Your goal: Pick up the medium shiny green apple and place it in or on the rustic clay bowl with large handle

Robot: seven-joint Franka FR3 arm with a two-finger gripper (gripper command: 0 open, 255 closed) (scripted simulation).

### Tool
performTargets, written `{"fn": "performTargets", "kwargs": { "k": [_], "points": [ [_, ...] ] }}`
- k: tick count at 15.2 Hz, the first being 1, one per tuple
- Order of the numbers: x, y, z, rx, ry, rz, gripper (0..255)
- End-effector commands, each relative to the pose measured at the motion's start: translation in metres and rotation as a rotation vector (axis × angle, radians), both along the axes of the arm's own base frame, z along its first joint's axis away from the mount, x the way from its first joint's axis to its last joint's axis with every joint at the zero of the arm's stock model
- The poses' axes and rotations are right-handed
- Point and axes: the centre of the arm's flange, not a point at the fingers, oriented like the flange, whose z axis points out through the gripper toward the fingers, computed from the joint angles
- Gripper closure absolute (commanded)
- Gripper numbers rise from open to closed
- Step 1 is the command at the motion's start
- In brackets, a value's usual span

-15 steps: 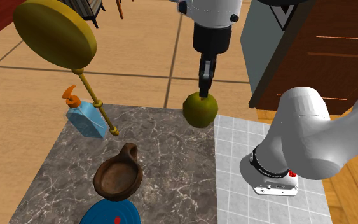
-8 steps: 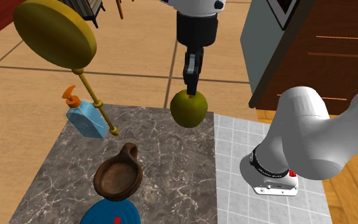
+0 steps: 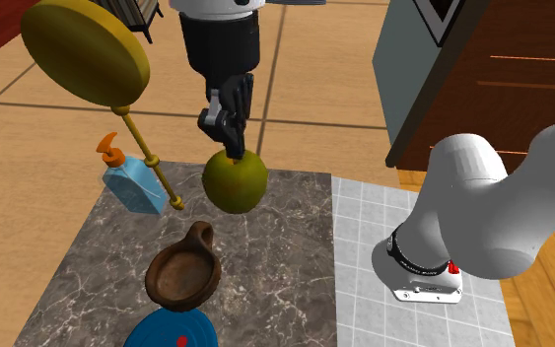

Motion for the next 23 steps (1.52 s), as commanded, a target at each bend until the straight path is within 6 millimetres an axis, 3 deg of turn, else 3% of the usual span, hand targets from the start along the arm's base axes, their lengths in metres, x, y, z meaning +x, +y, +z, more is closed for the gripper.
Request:
{"fn": "performTargets", "kwargs": {
  "k": [1,10,23],
  "points": [
    [0.022,0.018,0.008,0.001,0.000,0.000,255],
    [0.115,0.097,0.038,0.001,0.000,0.000,255],
    [0.115,0.097,-0.030,0.001,0.000,0.000,255]
  ]
}}
